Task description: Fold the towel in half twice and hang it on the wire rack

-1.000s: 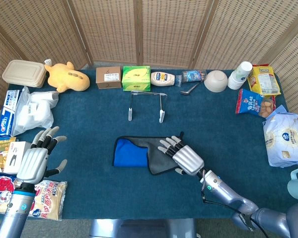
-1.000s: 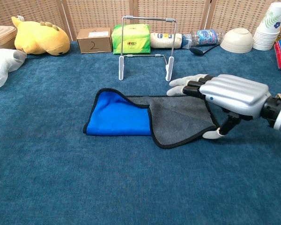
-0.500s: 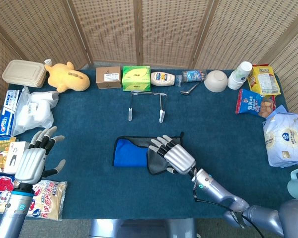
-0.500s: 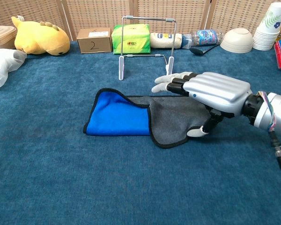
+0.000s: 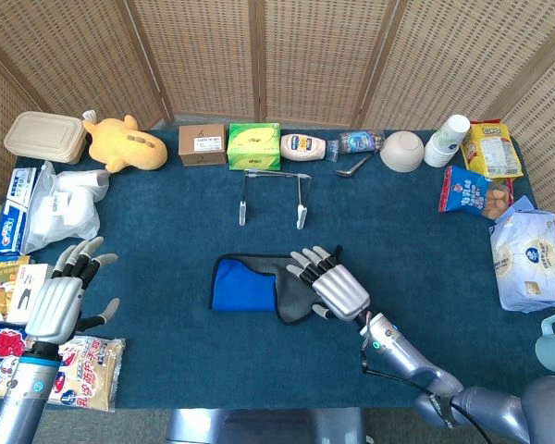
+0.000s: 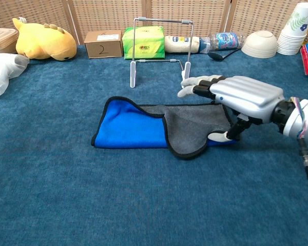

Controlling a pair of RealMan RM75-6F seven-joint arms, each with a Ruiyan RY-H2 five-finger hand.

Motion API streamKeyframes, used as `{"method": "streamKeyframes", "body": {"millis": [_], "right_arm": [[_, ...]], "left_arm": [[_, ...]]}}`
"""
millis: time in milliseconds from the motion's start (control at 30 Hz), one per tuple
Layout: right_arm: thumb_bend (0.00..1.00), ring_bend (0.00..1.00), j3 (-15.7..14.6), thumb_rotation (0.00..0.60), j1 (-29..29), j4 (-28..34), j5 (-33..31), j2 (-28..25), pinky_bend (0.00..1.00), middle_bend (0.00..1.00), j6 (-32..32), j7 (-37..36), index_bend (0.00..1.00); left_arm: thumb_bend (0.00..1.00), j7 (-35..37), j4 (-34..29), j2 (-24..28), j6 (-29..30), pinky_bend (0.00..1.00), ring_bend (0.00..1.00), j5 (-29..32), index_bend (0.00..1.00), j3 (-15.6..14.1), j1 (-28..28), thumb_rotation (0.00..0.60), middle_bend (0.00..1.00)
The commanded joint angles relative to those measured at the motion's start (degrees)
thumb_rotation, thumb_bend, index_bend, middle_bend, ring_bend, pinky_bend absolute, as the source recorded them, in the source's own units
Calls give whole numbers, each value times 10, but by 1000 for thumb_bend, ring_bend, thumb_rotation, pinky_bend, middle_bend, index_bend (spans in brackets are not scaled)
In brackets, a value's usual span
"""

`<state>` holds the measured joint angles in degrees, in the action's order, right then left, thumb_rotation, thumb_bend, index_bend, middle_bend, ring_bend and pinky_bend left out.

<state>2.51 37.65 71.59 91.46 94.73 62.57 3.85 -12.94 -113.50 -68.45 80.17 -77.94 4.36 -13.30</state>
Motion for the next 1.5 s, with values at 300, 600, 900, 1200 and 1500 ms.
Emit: {"method": "streamKeyframes", "body": {"millis": [300,600,900,1200,1500], "right_arm": [[264,0,5,600,-12,38,-36,-25,0,40,-14,37,137],[264,0,-2,600,-20,112,-54,-44,0,40,-26,75,135],[263,0,-1,600,-14,117,-60,-31,0,40,-40,95,135],[263,0,-14,600,-9,76,-28,-15,0,40,-33,84,134],[255,0,-23,600,-1,24,9,-3,0,44,-17,39,129]], "left_arm": [[413,3,4,-5,-6,0,0,0,207,2,-2,600,65],[413,6,6,-5,-7,0,0,-1,207,2,-2,600,64],[413,6,6,-5,-8,0,0,-3,207,3,-2,600,64],[414,5,4,-1,-7,0,0,-4,207,3,-1,600,64],[413,2,-3,-1,-4,0,0,-7,206,3,0,600,63]]}}
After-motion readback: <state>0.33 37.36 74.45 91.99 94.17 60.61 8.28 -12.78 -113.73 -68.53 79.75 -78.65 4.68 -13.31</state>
